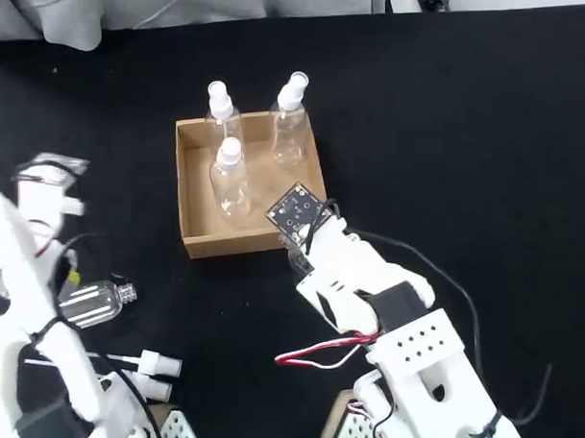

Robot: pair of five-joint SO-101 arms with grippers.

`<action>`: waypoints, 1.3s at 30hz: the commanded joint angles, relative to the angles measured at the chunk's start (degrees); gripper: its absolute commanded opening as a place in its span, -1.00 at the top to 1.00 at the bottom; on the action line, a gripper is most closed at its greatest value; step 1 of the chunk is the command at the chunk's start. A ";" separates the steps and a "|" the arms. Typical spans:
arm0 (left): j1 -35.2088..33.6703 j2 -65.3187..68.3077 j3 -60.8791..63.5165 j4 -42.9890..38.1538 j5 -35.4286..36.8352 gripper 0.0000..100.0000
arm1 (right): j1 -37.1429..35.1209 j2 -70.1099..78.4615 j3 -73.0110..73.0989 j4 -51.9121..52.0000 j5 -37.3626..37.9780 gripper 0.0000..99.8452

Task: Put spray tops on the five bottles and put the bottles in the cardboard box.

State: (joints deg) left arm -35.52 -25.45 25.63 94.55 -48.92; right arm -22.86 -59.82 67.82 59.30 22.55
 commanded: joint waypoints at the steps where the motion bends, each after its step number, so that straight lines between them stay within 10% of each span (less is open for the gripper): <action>1: 5.14 -0.97 0.48 0.53 -6.86 0.94 | 1.76 -1.89 -0.40 -1.67 0.00 0.84; 13: 13.14 -0.97 1.63 5.80 -18.37 0.94 | 1.76 -1.89 -0.40 -1.67 0.00 0.84; 39: 33.45 -24.00 24.66 6.07 -20.13 0.69 | 1.76 -1.89 -0.31 -1.67 0.00 0.83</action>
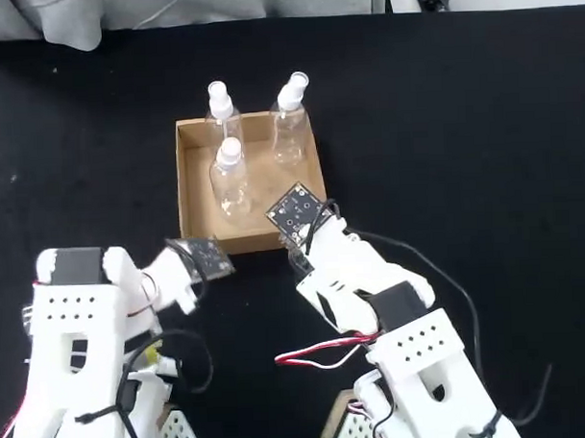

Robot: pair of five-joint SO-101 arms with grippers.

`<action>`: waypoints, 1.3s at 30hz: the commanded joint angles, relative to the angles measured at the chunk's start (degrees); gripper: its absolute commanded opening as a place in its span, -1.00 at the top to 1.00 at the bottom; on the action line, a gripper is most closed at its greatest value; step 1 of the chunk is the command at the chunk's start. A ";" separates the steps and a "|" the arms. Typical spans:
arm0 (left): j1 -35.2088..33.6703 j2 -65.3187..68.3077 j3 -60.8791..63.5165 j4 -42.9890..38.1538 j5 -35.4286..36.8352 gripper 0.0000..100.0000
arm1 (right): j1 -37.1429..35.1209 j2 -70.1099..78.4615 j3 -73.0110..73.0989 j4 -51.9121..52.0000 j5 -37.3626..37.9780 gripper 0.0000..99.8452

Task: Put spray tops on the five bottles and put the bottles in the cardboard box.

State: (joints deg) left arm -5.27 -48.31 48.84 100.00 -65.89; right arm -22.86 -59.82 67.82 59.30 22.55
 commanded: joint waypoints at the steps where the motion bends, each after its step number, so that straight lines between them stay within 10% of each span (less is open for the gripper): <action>1: 4.00 -1.14 2.15 0.62 -3.52 0.69 | 1.76 -1.89 -0.31 -1.67 0.00 0.83; 39: 9.01 14.07 14.99 -20.48 -3.08 0.70 | 1.76 -1.89 0.31 -2.37 0.00 0.83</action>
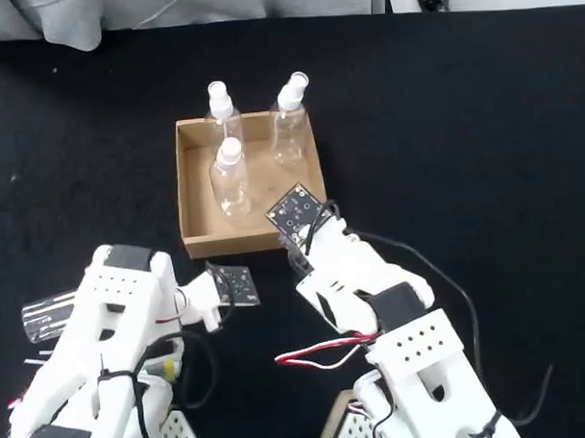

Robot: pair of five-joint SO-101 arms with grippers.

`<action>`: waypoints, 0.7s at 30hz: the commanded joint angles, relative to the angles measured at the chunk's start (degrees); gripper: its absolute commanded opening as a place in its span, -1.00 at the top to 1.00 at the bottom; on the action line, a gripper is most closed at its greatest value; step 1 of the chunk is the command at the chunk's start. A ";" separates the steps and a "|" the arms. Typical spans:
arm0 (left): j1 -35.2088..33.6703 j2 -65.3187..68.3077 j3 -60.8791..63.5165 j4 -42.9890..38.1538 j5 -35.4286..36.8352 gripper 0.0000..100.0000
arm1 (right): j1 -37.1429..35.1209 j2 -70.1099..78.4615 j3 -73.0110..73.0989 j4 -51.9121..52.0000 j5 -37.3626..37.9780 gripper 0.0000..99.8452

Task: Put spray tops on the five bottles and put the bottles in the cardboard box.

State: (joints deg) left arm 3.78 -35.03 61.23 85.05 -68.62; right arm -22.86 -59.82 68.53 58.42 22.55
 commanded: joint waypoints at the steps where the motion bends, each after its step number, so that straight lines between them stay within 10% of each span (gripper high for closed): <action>1: -0.04 0.70 4.00 -7.47 -0.26 0.70 | 1.76 -1.89 -0.40 -1.49 0.00 0.83; 21: -3.38 0.70 7.52 -14.59 1.76 0.94 | 1.76 -1.89 -0.40 -1.49 0.00 0.83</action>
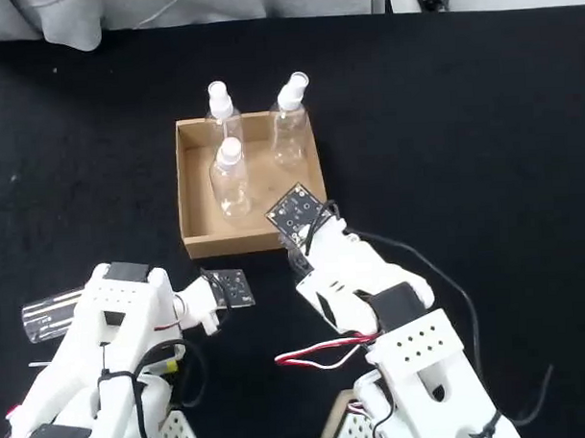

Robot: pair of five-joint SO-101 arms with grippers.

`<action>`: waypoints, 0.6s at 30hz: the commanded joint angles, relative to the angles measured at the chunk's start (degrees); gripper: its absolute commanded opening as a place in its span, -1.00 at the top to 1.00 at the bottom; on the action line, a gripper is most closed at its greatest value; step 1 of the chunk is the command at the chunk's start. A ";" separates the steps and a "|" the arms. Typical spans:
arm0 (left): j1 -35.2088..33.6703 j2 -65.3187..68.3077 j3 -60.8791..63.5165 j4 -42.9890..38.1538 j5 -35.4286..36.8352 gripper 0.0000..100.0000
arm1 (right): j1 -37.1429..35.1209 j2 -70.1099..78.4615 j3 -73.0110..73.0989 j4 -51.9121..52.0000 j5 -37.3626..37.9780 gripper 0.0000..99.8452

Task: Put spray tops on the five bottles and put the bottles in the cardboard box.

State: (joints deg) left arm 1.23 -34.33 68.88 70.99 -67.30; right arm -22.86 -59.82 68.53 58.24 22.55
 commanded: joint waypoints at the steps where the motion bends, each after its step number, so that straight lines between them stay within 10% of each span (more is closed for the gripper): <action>1: -0.84 0.00 -0.13 -0.53 1.05 0.94 | 1.76 -1.89 -0.40 -1.32 0.00 0.83; 18: -0.92 0.00 -16.57 9.41 8.09 0.94 | 1.76 -1.89 -0.40 -1.32 0.00 0.84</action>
State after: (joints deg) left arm 0.79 -34.33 58.77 76.97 -59.82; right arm -22.86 -59.82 68.53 58.24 22.55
